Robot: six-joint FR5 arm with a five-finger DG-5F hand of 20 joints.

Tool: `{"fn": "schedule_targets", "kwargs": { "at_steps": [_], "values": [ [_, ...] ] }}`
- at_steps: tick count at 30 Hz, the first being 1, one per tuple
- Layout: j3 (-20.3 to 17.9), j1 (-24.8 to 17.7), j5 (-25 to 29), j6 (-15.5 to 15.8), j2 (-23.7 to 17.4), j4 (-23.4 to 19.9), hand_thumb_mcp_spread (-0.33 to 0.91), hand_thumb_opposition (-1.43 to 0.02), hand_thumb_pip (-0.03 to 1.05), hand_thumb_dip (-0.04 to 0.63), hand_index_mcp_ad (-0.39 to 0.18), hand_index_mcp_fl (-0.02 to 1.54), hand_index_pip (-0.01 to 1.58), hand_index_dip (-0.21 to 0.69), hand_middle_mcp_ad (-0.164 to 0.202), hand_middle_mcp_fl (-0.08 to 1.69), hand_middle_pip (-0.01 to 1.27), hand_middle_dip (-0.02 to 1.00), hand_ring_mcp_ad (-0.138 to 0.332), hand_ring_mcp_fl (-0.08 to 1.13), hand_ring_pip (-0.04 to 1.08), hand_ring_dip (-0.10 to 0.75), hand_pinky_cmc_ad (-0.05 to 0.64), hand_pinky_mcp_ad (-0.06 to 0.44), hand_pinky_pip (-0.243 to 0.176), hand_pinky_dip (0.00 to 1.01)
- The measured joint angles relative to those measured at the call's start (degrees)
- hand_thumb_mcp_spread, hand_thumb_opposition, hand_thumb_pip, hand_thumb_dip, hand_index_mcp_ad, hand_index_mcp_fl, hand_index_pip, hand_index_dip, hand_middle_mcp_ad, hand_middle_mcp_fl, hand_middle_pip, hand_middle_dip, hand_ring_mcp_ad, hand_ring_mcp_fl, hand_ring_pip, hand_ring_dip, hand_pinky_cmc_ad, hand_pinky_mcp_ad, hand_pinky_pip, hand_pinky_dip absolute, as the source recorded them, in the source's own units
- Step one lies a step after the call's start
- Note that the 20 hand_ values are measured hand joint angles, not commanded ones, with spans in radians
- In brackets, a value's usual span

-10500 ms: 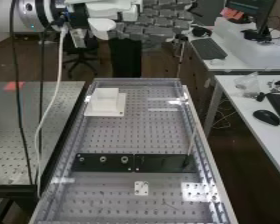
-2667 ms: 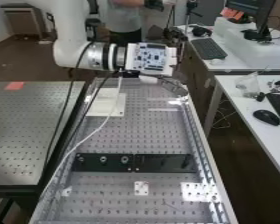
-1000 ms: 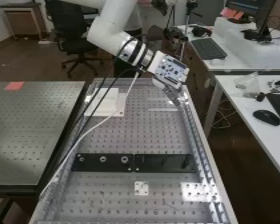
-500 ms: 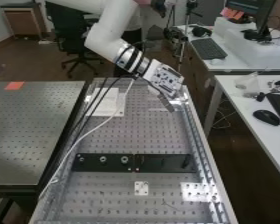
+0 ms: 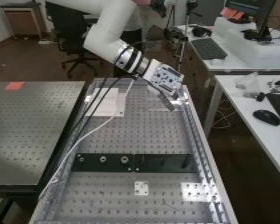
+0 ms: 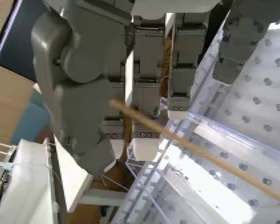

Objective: Grab the chopstick and place it in the clear container

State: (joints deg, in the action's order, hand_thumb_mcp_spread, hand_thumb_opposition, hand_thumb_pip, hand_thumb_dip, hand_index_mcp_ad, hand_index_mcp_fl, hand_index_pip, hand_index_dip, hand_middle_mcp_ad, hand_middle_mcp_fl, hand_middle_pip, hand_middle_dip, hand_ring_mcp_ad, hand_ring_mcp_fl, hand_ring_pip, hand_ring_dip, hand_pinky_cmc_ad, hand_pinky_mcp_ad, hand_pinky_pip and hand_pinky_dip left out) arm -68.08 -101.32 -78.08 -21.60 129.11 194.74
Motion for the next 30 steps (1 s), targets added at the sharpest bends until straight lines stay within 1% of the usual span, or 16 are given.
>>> {"fn": "schedule_targets", "kwargs": {
  "at_steps": [1,4,6,9,11,14,18,19,21,26,27,30],
  "values": [
    [-0.06,0.01,0.04,0.0,-0.02,-0.03,0.62,-0.94,0.34,0.344,-0.188,1.14,0.07,0.66,-0.037,1.13,0.15,0.78,0.042,0.56,0.11,0.513,0.405,0.346,0.047,0.16],
    [-0.49,0.03,0.09,-0.02,-0.18,-0.29,0.62,-0.93,0.34,0.354,-0.194,1.12,0.07,0.639,-0.037,1.1,0.15,0.78,0.037,0.54,0.11,0.51,0.424,0.346,0.049,0.18],
    [-0.61,0.03,0.17,-0.17,-0.24,-0.33,0.62,-0.92,0.34,0.354,-0.195,1.09,0.07,0.635,-0.037,1.09,0.16,0.79,0.037,0.54,0.11,0.513,0.426,0.346,0.038,0.2],
    [-0.87,0.03,-0.22,-0.17,-0.38,-0.81,0.62,-0.91,0.34,0.354,-0.204,1.09,0.06,0.634,-0.035,1.07,0.15,0.79,0.045,0.48,0.11,0.513,0.421,0.342,0.037,0.2],
    [-1.04,-0.03,-0.74,-0.17,-0.52,-1.32,0.62,-0.91,0.34,0.354,-0.208,1.08,0.06,0.634,-0.037,1.05,0.15,0.79,0.054,0.47,0.1,0.506,0.422,0.342,0.033,0.2],
    [-1.41,-0.25,-0.97,-0.11,-1.02,-2.65,0.61,-0.9,0.34,0.354,-0.211,1.06,0.06,0.635,-0.035,1.05,0.15,0.79,0.051,0.47,0.11,0.506,0.424,0.346,0.033,0.2],
    [-1.86,-0.66,-0.92,0.15,-1.98,-5.78,0.61,-0.9,0.34,0.354,-0.213,1.06,0.06,0.635,-0.037,1.02,0.15,0.8,0.054,0.44,0.11,0.506,0.424,0.346,0.033,0.2],
    [-1.88,-0.7,-0.87,0.2,-2.07,-6.11,0.61,-0.9,0.34,0.354,-0.213,1.06,0.06,0.635,-0.037,1.02,0.15,0.8,0.054,0.44,0.11,0.504,0.424,0.342,0.017,0.2],
    [-1.87,-0.7,-0.88,0.44,-2.45,-7.72,0.61,-0.9,0.34,0.354,-0.218,1.06,0.06,0.635,-0.037,1.0,0.14,0.8,0.052,0.41,0.11,0.504,0.419,0.34,0.017,0.2],
    [-1.31,-0.47,-0.02,0.47,-2.79,-9.13,0.61,-0.88,0.34,0.354,-0.227,1.04,0.06,0.635,-0.035,1.0,0.14,0.8,0.051,0.4,0.1,0.501,0.428,0.344,0.017,0.2],
    [-1.31,-0.44,0.2,0.47,-2.85,-9.26,0.61,-0.88,0.34,0.354,-0.225,1.03,0.06,0.635,-0.035,0.99,0.14,0.8,0.051,0.4,0.11,0.503,0.419,0.344,0.017,0.2],
    [-1.66,-0.23,0.68,0.59,-3.82,-10.9,0.61,-0.88,0.34,0.354,-0.227,1.03,0.05,0.635,-0.037,0.98,0.14,0.8,0.054,0.39,0.1,0.492,0.428,0.344,0.019,0.2]
  ]
}}
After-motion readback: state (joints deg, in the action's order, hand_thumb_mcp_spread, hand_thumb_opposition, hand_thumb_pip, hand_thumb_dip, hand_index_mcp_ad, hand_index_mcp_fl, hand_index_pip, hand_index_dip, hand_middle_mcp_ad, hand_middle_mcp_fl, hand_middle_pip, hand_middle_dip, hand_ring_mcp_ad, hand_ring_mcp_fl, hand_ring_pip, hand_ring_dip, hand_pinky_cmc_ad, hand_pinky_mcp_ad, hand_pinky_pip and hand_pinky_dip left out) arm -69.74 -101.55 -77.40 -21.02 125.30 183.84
